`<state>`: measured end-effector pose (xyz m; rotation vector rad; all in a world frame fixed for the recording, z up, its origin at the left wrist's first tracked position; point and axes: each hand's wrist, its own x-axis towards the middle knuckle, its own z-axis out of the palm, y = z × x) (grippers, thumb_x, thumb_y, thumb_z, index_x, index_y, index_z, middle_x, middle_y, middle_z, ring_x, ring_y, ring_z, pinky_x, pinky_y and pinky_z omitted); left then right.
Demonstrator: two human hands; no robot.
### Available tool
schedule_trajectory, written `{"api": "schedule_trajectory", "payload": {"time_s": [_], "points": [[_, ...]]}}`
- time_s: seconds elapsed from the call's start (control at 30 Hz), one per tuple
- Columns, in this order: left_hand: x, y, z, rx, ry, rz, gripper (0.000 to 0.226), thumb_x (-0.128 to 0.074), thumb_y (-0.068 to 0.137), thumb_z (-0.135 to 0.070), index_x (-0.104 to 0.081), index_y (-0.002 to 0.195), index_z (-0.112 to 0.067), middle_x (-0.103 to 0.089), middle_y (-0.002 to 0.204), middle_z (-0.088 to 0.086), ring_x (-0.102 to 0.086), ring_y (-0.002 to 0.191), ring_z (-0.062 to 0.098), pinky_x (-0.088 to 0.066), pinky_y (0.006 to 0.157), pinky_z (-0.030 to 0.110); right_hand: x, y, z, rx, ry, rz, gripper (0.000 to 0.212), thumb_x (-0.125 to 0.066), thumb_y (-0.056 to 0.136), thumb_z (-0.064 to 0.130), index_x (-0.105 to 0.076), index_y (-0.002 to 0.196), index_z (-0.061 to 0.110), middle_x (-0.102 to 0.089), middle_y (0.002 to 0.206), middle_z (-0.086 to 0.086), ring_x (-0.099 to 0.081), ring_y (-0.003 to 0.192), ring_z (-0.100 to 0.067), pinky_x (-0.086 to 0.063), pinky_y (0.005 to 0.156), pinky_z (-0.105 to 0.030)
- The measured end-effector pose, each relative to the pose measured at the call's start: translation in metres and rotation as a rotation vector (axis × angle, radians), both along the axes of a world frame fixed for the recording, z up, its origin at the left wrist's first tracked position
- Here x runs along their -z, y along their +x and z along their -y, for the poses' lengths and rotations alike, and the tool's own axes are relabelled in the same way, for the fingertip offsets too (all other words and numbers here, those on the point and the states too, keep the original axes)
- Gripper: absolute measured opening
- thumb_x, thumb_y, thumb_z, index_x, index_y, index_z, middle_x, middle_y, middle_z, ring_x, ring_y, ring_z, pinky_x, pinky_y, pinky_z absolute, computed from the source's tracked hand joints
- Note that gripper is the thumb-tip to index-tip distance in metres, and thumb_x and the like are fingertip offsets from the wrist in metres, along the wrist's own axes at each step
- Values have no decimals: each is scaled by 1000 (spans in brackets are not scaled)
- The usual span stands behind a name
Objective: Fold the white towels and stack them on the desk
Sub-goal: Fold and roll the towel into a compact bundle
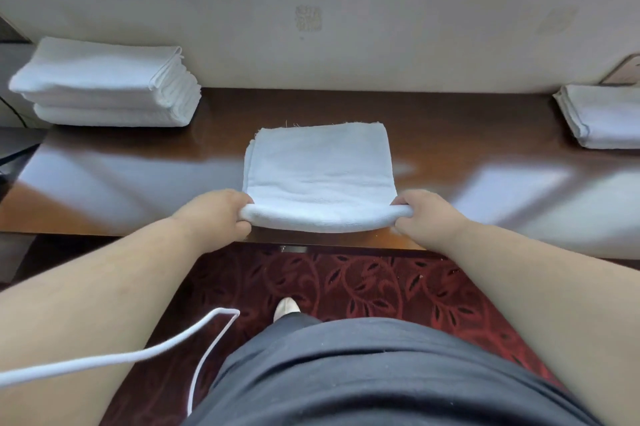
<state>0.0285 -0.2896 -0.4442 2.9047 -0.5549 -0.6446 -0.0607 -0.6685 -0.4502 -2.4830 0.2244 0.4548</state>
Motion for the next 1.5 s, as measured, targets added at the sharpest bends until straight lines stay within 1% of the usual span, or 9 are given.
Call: {"api": "schedule_trajectory", "payload": {"time_s": [0.17,0.33,0.53,0.77,0.9,1.0,1.23,1.33,1.5], "points": [[-7,41,7,-469,-360,-10,36,-59,71,-42,-44,103,-48,-54,91,-14,-55,80,7,-39,58,24,-19,42,7,266,182,86,35,-50,78,29,-53,111,40,-58,97,18,-55,86,0,-39,61,-20],[5,106,17,-780,-747,-143,54,-69,72,-46,-46,119,-35,-57,113,-6,-58,101,16,-50,83,32,-18,90,-3,522,322,190,38,-48,87,31,-50,123,40,-57,104,19,-54,92,0,-39,66,-19],[24,153,25,-762,-702,-101,54,-62,85,-47,-33,130,-39,-46,121,-11,-52,98,12,-38,81,26,-4,137,-10,640,352,191,49,-51,97,36,-39,143,30,-57,120,18,-55,106,-7,-39,89,-24],[36,175,48,-853,-607,-50,26,-50,96,-37,-27,106,-31,-49,98,0,-47,75,13,-38,60,32,3,160,-2,671,297,-70,43,-49,77,29,-30,116,29,-56,101,4,-53,81,-12,-40,60,-29],[45,188,52,-702,-562,57,16,-45,96,-29,-37,85,-21,-43,76,-5,-37,63,17,-37,57,30,12,171,-1,541,159,-9,23,-39,82,15,-45,83,37,-53,81,5,-45,59,-19,-36,40,-22],[48,197,57,-739,-647,34,20,-45,92,-19,-55,78,-29,-52,79,-10,-42,60,14,-39,53,25,25,181,-4,484,205,23,42,-37,86,5,-64,88,38,-60,98,10,-58,81,-17,-41,61,-22],[55,197,56,-472,-231,-231,59,-58,93,-39,-35,147,-33,-28,152,1,-52,115,38,-55,75,40,45,184,-4,191,-50,-260,67,-42,87,20,-33,149,46,-11,161,7,-26,142,-25,-33,111,-36],[50,193,73,-273,80,97,68,-49,95,-42,-16,154,-31,-2,163,4,-11,147,30,-17,117,47,33,192,-13,159,-243,-238,77,-42,80,25,-21,150,49,6,163,10,-13,146,-29,-28,114,-44],[48,165,120,372,-23,238,68,-17,96,-52,2,155,-25,4,164,3,4,149,24,1,119,45,27,203,-70,-176,-400,116,68,-38,97,43,-11,157,28,10,165,0,8,151,-22,-1,121,-46]]}}
